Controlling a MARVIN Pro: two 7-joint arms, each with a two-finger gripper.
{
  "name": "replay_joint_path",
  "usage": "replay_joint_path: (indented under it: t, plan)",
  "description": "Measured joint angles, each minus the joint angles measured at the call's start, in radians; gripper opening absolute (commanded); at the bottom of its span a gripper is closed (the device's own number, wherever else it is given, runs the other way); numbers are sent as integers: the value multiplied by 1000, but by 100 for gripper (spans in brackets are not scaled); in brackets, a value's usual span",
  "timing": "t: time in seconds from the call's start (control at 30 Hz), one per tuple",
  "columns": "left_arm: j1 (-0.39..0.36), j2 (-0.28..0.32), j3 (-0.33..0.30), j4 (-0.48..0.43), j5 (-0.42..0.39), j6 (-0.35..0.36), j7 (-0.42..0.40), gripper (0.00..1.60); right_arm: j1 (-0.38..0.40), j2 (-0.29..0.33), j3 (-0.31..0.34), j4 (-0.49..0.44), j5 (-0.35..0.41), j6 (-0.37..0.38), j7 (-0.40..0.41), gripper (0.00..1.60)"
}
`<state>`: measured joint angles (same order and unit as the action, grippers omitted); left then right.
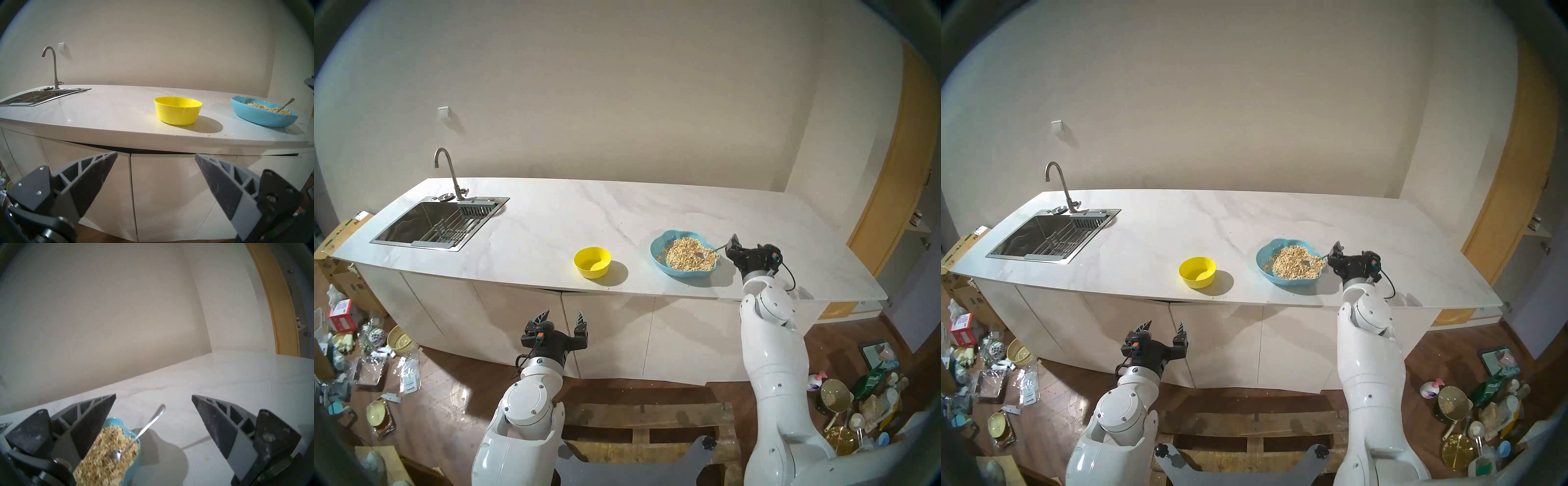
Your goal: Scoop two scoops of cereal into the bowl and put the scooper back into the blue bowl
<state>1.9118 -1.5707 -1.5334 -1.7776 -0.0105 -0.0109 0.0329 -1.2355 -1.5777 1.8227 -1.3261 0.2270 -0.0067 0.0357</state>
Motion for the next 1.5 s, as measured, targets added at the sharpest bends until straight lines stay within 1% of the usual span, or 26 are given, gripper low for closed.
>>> replay_joint_path:
  t: [0.27,0.5,0.7,0.8,0.9,1.2,1.5]
  plan:
    - [0,0,0,-1,0,0,0,160,24,-12,22,79,28,-6,6,160]
    - [0,0,0,0,0,0,0,160,39,-13,28,122,42,-7,15,160]
    - [0,0,0,0,0,0,0,160,78,-14,38,172,56,-7,19,160]
    - [0,0,0,0,0,0,1,160,113,-14,41,217,64,-7,23,160]
    - [0,0,0,0,0,0,1,160,137,-14,40,240,68,-9,27,160]
    - [0,0,0,0,0,0,1,160,165,-14,33,288,70,-15,36,160]
    - [0,1,0,0,0,0,1,160,187,-14,25,311,73,-24,42,160]
